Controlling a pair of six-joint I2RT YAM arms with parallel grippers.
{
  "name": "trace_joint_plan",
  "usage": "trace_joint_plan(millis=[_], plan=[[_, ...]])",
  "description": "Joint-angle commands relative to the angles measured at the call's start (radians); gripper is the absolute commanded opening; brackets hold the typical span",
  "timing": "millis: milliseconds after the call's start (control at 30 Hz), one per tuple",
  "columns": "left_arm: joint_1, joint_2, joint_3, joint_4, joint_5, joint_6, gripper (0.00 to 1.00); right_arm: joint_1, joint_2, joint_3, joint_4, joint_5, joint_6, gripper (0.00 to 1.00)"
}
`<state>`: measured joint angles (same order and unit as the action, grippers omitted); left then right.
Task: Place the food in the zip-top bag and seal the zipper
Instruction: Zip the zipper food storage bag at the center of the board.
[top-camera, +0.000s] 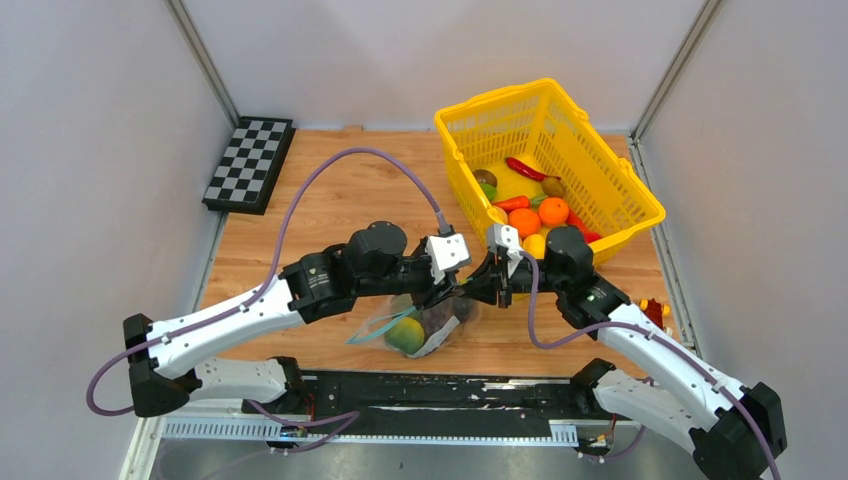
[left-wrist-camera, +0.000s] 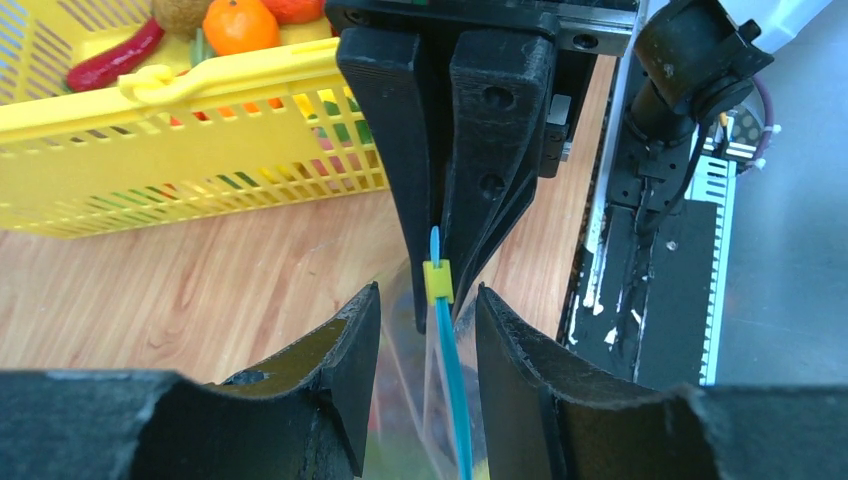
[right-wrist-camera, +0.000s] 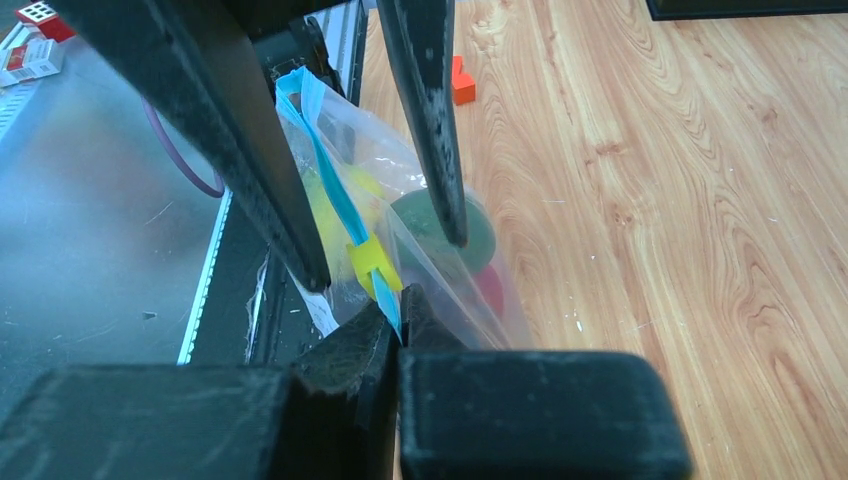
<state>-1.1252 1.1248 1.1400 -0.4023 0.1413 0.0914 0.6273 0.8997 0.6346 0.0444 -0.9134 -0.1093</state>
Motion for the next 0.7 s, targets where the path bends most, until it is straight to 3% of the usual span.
trace_joint_plan(millis=[0, 200, 567, 667], plan=[[-0.001, 0.036, 0.052, 0.078, 0.061, -0.033, 0.47, 0.006, -0.010, 0.035, 0.037, 0.012, 0.004, 0.00], [-0.001, 0.043, 0.045, 0.097, 0.051, -0.033, 0.43, 0.005, -0.008, 0.042, 0.020, 0.015, -0.005, 0.00], [-0.001, 0.061, 0.056, 0.041, 0.022, 0.002, 0.01, 0.007, -0.016, 0.040, 0.017, 0.022, -0.013, 0.00], [-0.002, 0.061, 0.059, 0.012, 0.004, 0.009, 0.00, 0.007, -0.020, 0.036, 0.018, 0.032, -0.014, 0.00]])
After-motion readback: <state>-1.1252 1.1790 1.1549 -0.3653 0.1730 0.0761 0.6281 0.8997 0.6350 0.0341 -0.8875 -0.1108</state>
